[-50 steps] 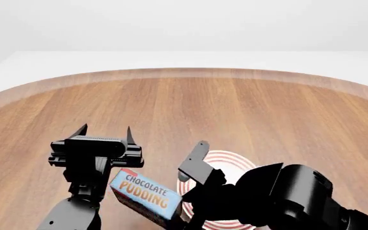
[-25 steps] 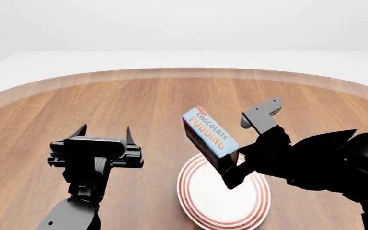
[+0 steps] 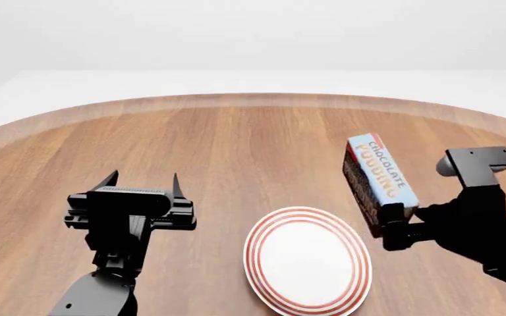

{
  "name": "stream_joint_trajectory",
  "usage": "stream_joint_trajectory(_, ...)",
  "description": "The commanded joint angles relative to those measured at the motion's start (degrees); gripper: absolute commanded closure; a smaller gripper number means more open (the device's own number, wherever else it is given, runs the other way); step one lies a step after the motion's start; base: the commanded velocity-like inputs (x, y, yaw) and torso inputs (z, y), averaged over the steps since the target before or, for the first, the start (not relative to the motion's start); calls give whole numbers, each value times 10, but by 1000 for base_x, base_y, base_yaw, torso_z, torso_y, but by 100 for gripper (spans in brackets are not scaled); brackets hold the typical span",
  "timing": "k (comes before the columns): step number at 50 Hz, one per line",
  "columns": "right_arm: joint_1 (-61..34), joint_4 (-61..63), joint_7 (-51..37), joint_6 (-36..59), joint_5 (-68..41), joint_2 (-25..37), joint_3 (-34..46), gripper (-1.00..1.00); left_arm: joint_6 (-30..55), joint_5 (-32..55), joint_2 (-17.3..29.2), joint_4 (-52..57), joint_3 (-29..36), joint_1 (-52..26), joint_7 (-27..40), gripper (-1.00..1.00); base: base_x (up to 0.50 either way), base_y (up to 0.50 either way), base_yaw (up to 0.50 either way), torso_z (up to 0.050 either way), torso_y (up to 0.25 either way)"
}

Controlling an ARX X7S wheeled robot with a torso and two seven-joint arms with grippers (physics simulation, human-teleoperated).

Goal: Put the chocolate pudding to the right of the plate.

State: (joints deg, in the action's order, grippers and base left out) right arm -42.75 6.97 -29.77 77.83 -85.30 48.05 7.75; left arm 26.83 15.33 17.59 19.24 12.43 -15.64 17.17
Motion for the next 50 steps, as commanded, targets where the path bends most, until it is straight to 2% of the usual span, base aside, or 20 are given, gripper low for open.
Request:
stream_joint_trajectory(1, 108, 23, -39, -31, -48, 52, -91, 100, -1, 1, 1, -2, 2, -2, 1, -100, 0, 0, 0, 0, 0)
stream_joint_trajectory(21, 192, 11, -13, -66, -28, 77, -129, 100, -6, 4, 3, -4, 6, -1, 3, -100, 0, 0, 0, 0, 0)
stream_joint_trajectory(50, 160, -97, 85, -105, 81, 65, -62, 100, -11, 9, 5, -6, 10, 4, 7, -100, 0, 0, 0, 0, 0)
